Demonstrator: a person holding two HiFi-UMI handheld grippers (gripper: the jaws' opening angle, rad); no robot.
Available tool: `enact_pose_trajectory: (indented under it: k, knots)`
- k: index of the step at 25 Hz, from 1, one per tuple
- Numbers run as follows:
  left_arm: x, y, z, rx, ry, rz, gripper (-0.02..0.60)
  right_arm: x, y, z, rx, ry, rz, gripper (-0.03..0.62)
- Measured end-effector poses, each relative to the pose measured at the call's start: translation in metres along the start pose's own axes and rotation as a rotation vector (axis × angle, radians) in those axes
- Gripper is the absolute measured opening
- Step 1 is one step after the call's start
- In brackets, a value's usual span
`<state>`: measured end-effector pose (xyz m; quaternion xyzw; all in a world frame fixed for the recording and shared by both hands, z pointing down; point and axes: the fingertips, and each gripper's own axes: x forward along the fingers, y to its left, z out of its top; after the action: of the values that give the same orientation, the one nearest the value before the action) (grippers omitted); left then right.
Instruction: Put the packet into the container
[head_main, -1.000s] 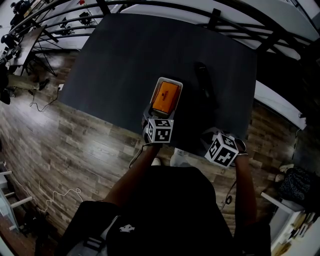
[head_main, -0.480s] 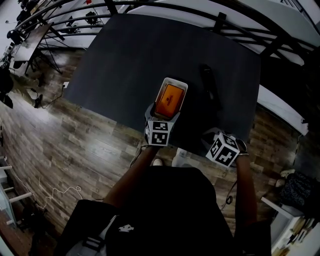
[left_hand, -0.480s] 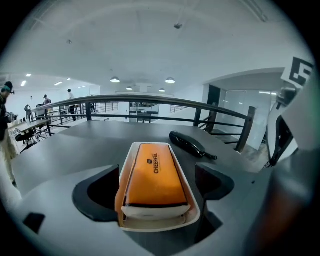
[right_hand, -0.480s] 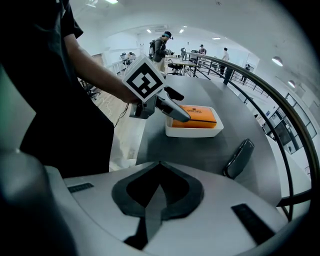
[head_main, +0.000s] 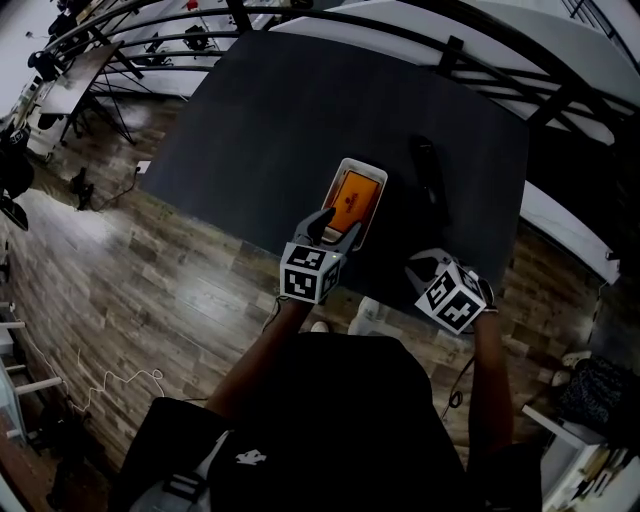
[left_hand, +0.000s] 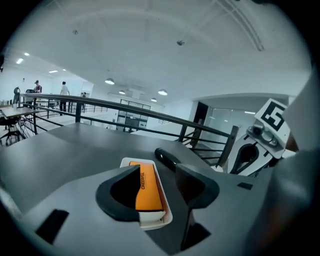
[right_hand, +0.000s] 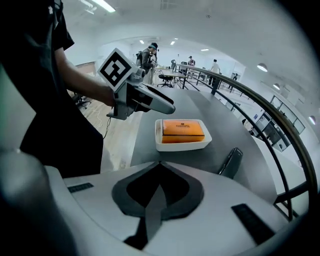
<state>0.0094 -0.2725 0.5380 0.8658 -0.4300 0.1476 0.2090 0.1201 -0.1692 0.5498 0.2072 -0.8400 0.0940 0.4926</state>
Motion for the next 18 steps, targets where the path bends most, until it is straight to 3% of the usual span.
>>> enact_pose_trajectory:
  k: [2, 6, 12, 18]
  knots:
    - [-0.012, -0.003, 0.012, 0.027, -0.042, 0.001, 0.120, -0.002, -0.002, 0.008, 0.012, -0.031, -0.027, 0.003]
    - [-0.032, -0.015, 0.038, 0.098, -0.130, -0.040, 0.010, -0.009, -0.009, 0.030, 0.059, -0.119, -0.087, 0.003]
    - [-0.060, -0.040, 0.057, 0.165, -0.203, -0.158, 0.005, -0.035, -0.018, 0.067, 0.128, -0.320, -0.226, 0.003]
    - [-0.080, -0.054, 0.069, 0.138, -0.291, -0.278, 0.005, -0.057, -0.022, 0.091, 0.166, -0.495, -0.349, 0.003]
